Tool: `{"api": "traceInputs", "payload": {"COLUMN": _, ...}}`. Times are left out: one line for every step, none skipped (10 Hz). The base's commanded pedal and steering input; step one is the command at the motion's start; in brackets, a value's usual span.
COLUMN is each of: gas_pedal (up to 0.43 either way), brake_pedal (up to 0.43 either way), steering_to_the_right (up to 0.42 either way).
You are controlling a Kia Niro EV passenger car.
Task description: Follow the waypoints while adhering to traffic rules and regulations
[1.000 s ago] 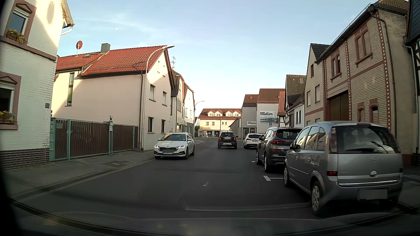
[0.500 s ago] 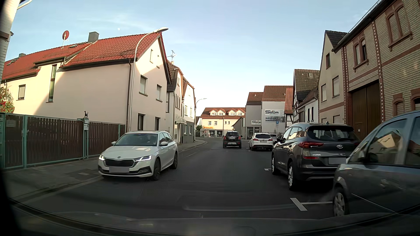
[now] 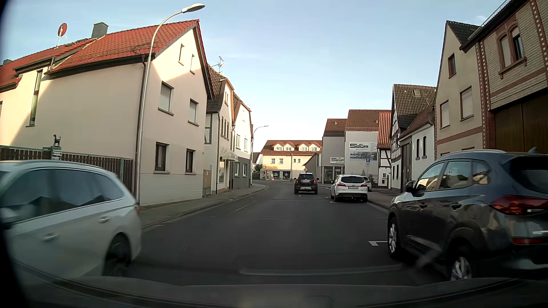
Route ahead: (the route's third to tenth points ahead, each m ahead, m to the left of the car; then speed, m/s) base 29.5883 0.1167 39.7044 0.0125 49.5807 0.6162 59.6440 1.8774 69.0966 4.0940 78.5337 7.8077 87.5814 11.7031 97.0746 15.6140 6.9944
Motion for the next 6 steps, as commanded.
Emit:
{"api": "traceInputs", "payload": {"gas_pedal": 0.157, "brake_pedal": 0.030, "steering_to_the_right": 0.029}}
{"api": "traceInputs", "payload": {"gas_pedal": 0.157, "brake_pedal": 0.030, "steering_to_the_right": 0.028}}
{"api": "traceInputs", "payload": {"gas_pedal": 0.157, "brake_pedal": 0.030, "steering_to_the_right": 0.029}}
{"api": "traceInputs", "payload": {"gas_pedal": 0.177, "brake_pedal": 0.030, "steering_to_the_right": 0.027}}
{"api": "traceInputs", "payload": {"gas_pedal": 0.177, "brake_pedal": 0.030, "steering_to_the_right": 0.024}}
{"api": "traceInputs", "payload": {"gas_pedal": 0.189, "brake_pedal": 0.030, "steering_to_the_right": 0.020}}
